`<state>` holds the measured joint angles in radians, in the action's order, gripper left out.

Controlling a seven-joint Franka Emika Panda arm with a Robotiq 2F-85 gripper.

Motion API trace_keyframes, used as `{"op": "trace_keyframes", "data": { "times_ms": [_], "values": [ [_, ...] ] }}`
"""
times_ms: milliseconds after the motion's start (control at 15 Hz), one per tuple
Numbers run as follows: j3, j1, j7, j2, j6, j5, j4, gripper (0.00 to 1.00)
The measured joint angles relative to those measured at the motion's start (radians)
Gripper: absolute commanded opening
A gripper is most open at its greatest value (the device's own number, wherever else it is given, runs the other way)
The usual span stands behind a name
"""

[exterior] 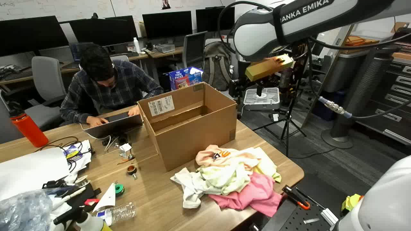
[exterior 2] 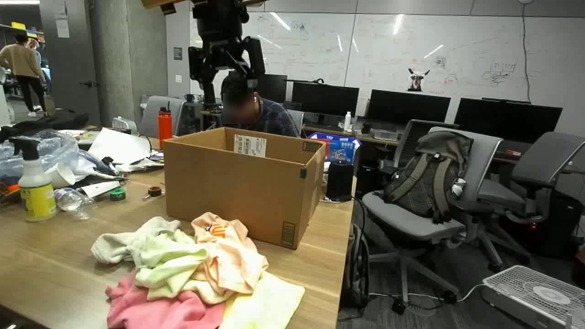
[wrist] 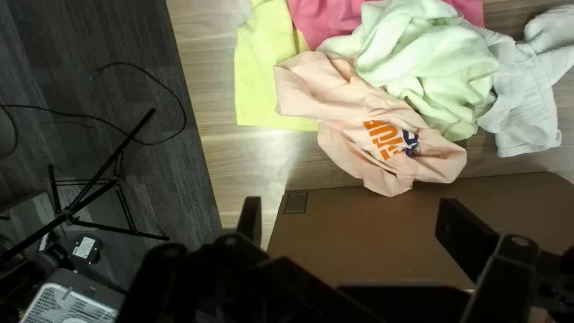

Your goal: Place the peach shirt and two yellow towels inside the brown box

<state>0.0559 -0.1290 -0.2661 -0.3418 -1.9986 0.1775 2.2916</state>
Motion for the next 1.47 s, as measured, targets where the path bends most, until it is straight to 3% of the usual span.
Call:
{"op": "trace_keyframes", "data": {
  "times_ms": [1467],
  "values": [
    [-0.004,0.006,-0.004,0.028,0.006,0.003,0.001,1.00]
  ]
}}
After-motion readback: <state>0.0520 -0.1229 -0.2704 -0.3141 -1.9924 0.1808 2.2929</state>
